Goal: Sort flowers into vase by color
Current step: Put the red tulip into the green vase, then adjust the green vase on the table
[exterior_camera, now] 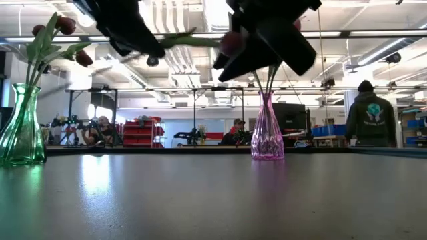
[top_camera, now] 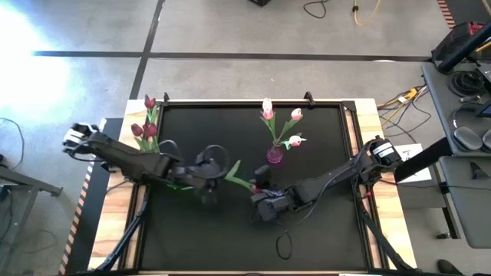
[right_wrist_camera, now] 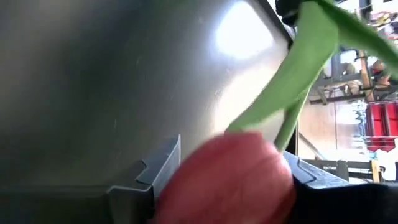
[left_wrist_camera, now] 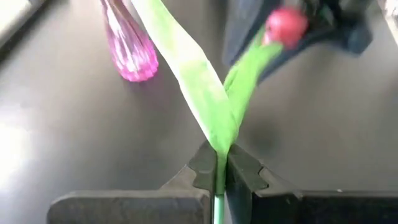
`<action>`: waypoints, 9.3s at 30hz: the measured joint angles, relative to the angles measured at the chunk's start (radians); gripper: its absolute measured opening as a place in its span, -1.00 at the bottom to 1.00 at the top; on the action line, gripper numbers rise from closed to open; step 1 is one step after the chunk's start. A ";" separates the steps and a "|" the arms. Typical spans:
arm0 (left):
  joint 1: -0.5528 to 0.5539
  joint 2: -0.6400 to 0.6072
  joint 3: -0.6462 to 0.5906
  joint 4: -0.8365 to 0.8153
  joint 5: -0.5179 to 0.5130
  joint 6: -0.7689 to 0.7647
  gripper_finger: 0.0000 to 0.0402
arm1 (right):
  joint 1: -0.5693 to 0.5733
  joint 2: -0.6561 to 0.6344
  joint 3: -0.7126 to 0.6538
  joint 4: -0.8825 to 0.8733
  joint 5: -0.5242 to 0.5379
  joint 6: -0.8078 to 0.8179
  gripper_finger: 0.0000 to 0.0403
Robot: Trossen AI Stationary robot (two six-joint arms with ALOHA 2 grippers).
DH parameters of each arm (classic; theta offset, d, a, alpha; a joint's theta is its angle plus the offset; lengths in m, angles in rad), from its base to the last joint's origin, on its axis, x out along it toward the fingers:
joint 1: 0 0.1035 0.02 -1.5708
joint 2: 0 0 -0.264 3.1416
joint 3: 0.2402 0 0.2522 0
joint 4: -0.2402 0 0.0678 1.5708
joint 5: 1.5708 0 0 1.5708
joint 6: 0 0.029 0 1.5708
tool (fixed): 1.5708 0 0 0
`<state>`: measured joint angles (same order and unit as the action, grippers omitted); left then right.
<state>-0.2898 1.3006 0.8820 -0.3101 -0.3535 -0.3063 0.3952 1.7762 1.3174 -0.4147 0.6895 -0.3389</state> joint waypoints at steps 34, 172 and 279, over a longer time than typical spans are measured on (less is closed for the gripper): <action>-0.436 -0.516 -0.152 0.064 -0.768 0.261 -1.00 | 0.006 -0.007 -0.075 0.146 0.028 0.059 -0.95; -0.836 -0.706 -0.376 -0.403 -1.079 -0.435 -0.56 | -0.121 0.027 -0.110 0.544 -0.375 -0.017 -0.95; -1.143 -1.215 0.132 -0.705 -1.187 0.159 -1.00 | -0.147 0.025 -0.123 0.607 -0.465 -0.091 -0.95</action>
<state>-1.4328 0.0855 1.0138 -1.0149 -1.5410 -0.1469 0.2478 1.8011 1.1942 0.1919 0.2249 -0.4297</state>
